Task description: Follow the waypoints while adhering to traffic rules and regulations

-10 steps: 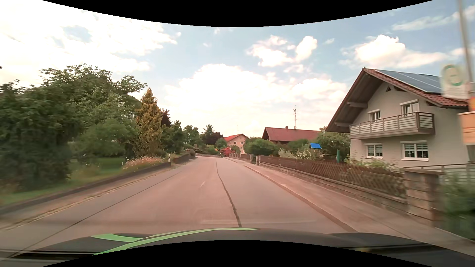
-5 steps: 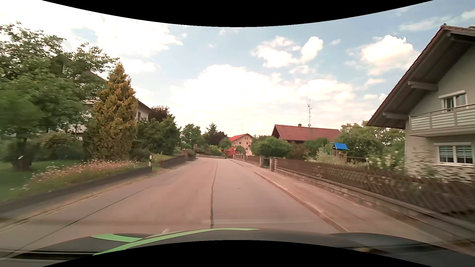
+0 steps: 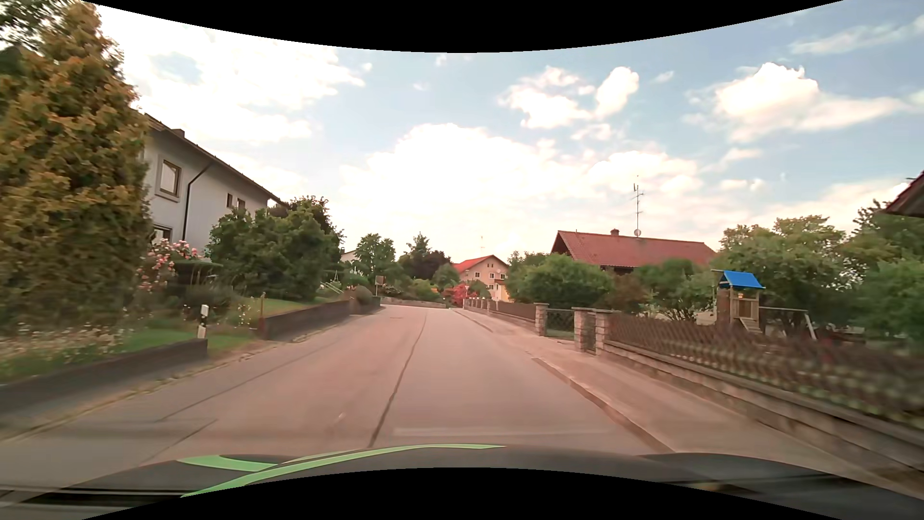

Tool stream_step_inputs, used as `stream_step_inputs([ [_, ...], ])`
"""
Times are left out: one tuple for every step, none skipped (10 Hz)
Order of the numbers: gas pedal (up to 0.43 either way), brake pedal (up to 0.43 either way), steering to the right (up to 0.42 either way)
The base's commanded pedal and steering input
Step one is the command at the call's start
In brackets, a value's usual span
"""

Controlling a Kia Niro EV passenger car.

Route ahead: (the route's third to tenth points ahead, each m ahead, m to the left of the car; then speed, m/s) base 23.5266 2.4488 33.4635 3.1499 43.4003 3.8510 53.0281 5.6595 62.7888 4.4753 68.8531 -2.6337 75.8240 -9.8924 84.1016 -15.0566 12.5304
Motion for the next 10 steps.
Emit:
stream_step_inputs([
  [0.000, 0.000, -0.016],
  [0.000, 0.000, -0.016],
  [0.000, 0.000, -0.016],
  [0.000, 0.000, -0.016],
  [0.000, 0.000, -0.016],
  [0.000, 0.000, -0.016],
  [0.000, 0.000, -0.016],
  [0.000, 0.000, -0.016],
  [0.000, 0.000, -0.016],
  [0.000, 0.000, -0.014],
])
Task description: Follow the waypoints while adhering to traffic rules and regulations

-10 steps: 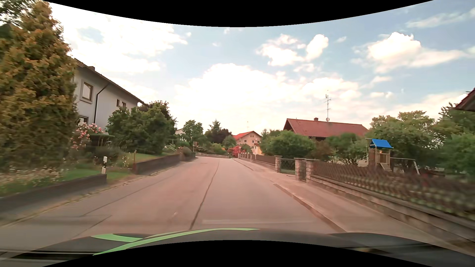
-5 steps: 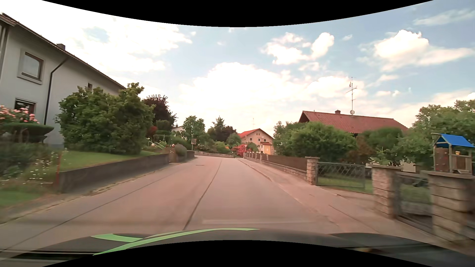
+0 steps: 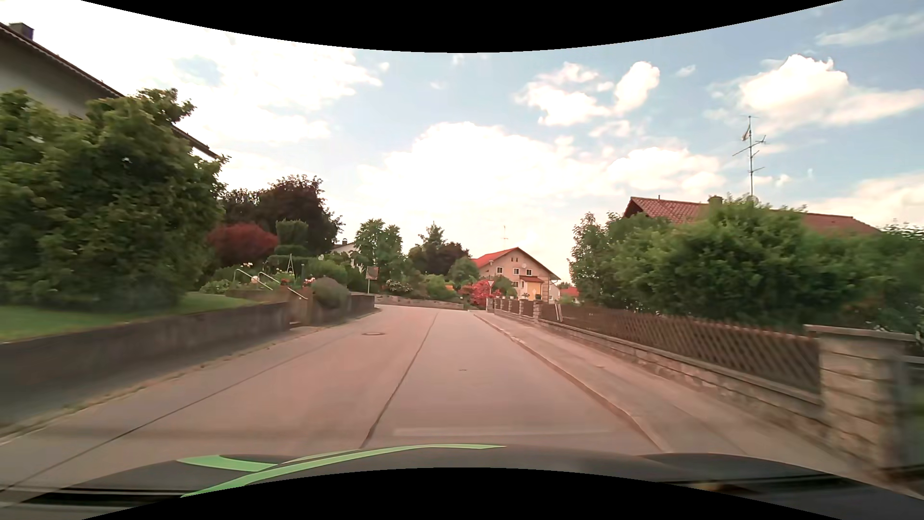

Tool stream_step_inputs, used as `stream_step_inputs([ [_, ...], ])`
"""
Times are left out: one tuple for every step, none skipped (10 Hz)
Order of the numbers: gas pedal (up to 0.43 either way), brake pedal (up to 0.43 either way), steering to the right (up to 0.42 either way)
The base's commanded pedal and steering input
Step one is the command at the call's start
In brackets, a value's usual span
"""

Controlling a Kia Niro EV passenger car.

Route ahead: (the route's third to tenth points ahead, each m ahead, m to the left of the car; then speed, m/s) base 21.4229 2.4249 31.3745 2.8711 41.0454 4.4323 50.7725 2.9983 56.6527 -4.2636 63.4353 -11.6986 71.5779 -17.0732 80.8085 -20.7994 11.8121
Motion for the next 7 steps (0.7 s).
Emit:
stream_step_inputs([
  [0.000, 0.000, -0.013],
  [0.000, 0.000, -0.013],
  [0.000, 0.012, -0.013],
  [0.000, 0.037, -0.012],
  [0.000, 0.043, -0.007],
  [0.000, 0.055, -0.006],
  [0.000, 0.067, -0.005],
])
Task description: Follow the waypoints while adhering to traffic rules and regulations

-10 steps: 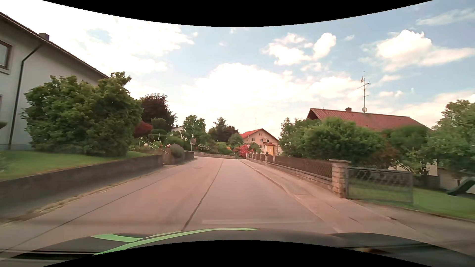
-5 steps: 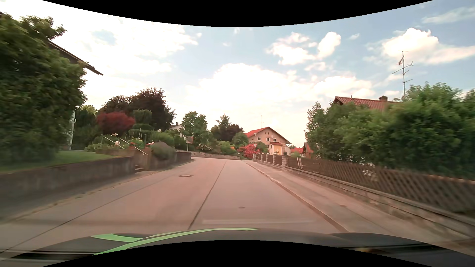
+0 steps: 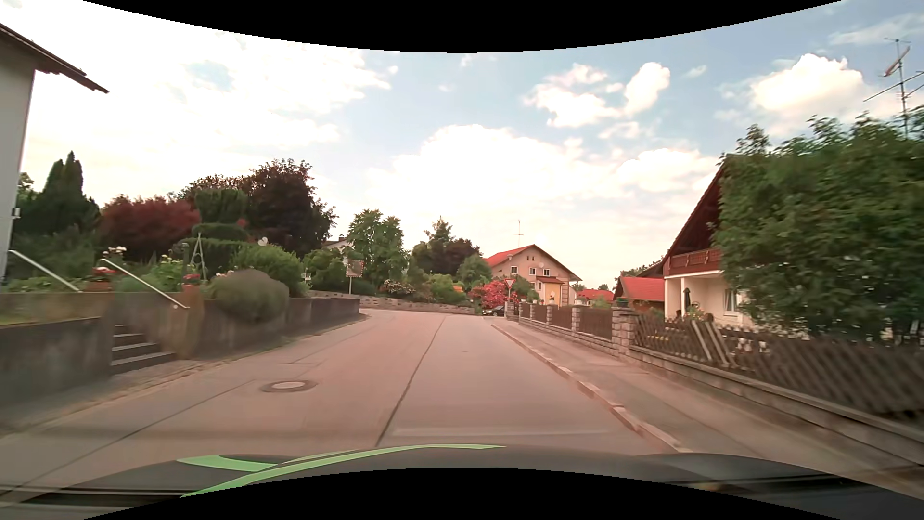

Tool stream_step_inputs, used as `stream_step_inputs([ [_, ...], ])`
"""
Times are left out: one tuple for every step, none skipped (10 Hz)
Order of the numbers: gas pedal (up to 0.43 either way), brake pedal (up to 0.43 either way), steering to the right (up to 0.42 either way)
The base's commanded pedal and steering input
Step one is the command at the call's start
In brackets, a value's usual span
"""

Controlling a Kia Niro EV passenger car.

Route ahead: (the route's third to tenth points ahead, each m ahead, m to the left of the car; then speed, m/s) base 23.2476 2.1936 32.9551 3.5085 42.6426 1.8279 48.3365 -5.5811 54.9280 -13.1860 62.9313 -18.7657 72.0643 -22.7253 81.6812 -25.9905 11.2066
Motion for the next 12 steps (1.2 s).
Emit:
stream_step_inputs([
  [0.000, 0.085, -0.005],
  [0.000, 0.091, -0.005],
  [0.000, 0.104, -0.006],
  [0.000, 0.116, -0.005],
  [0.000, 0.122, -0.006],
  [0.000, 0.134, -0.005],
  [0.000, 0.140, -0.005],
  [0.000, 0.152, -0.005],
  [0.000, 0.159, -0.005],
  [0.000, 0.159, -0.006],
  [0.000, 0.159, -0.005],
  [0.000, 0.165, -0.005],
])
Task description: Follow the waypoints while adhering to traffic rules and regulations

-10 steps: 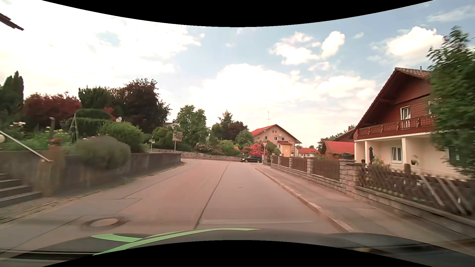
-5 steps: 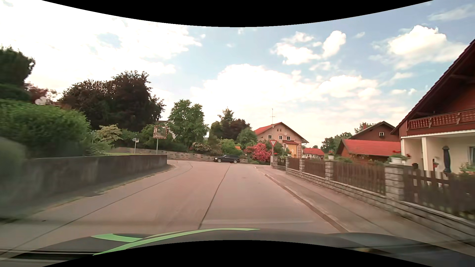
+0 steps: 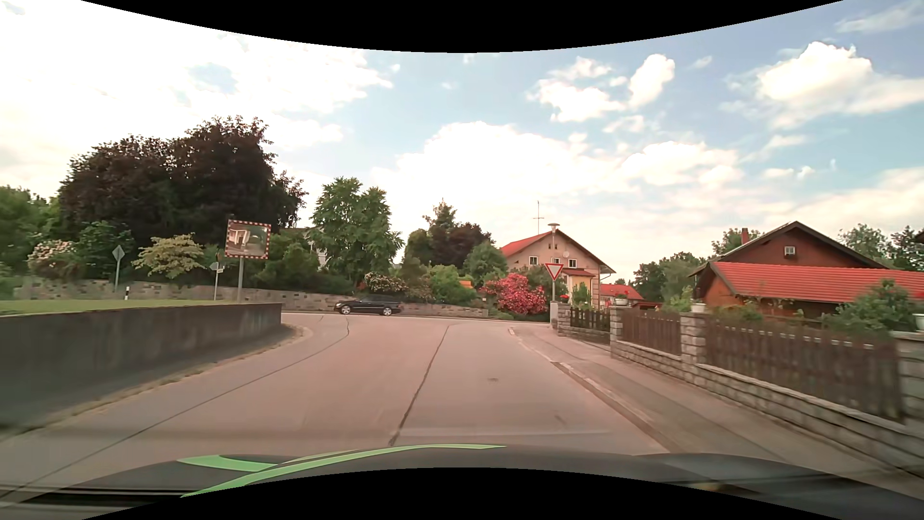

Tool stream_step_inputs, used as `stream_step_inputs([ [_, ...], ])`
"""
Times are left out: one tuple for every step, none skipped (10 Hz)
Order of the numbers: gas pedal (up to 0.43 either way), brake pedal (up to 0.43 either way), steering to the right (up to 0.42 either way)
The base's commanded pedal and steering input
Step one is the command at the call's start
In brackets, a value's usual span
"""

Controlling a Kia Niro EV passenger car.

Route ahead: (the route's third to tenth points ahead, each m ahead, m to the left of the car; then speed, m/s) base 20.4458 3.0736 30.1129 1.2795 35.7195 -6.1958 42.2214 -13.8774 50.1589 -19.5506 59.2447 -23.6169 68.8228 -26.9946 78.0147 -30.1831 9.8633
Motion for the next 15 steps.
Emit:
stream_step_inputs([
  [0.000, 0.171, -0.005],
  [0.000, 0.177, -0.006],
  [0.000, 0.189, -0.005],
  [0.000, 0.195, -0.005],
  [0.000, 0.201, -0.005],
  [0.000, 0.201, -0.005],
  [0.000, 0.201, -0.005],
  [0.000, 0.201, -0.005],
  [0.000, 0.201, -0.005],
  [0.000, 0.207, -0.004],
  [0.000, 0.207, -0.002],
  [0.000, 0.207, 0.002],
  [0.000, 0.207, 0.007],
  [0.000, 0.207, 0.012],
  [0.000, 0.207, 0.022],
])
